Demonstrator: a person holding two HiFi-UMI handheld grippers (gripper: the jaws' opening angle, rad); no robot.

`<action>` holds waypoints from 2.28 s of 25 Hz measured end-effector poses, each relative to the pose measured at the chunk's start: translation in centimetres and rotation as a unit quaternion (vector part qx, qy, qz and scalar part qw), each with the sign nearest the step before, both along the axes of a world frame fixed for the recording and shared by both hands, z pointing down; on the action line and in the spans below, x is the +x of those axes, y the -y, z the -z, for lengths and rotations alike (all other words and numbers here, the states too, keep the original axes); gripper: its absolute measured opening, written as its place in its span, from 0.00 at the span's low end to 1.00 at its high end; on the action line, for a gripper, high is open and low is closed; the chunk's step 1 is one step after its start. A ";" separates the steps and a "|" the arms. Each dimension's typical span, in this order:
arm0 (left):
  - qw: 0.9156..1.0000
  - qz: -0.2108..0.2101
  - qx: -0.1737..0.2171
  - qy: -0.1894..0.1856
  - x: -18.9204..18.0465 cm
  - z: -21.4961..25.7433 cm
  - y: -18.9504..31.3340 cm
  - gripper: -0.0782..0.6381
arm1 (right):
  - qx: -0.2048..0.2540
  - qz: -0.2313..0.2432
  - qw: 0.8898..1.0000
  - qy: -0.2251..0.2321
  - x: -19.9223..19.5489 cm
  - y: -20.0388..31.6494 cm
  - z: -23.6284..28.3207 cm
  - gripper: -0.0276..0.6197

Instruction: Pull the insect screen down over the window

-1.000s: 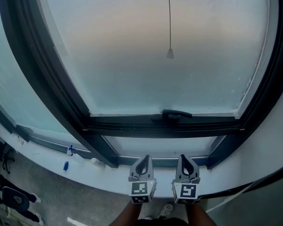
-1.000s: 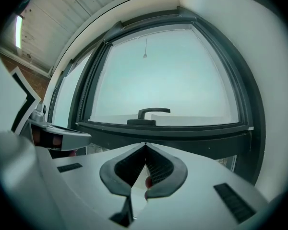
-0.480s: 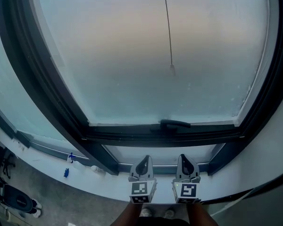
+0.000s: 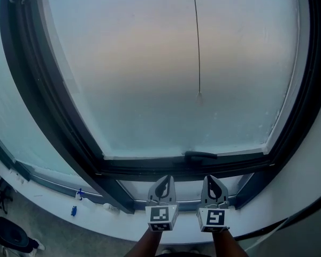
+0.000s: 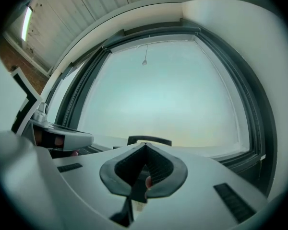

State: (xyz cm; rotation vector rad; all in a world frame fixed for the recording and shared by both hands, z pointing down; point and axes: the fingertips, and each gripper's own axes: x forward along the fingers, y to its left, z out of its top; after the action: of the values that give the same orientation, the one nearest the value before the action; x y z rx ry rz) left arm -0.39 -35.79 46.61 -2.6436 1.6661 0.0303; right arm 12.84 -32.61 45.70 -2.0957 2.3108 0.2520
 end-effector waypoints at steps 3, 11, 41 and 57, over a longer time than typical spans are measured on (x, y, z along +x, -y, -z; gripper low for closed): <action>1.000 -0.008 0.021 -0.004 0.1 1.9 0.5 0.11 | 0.029 0.003 1.000 -0.006 -0.4 0.6 2.3 0.05; 0.996 -0.015 0.085 0.005 -0.3 7.6 2.2 0.11 | 0.104 0.019 0.994 -0.016 -1.1 1.5 9.2 0.05; 0.933 -0.041 0.345 0.092 -1.0 37.0 3.5 0.11 | 0.334 0.007 0.934 -0.124 -0.6 -0.1 37.5 0.05; 0.788 0.123 0.468 0.381 -0.2 47.6 2.2 0.11 | 0.309 -0.084 0.876 -0.361 -0.4 0.9 45.7 0.05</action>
State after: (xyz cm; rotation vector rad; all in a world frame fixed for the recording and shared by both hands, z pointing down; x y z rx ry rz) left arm -0.63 -38.02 -1.02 -1.3888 1.1940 -0.1534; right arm 12.43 -33.49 -0.01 -2.0189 1.8554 1.7703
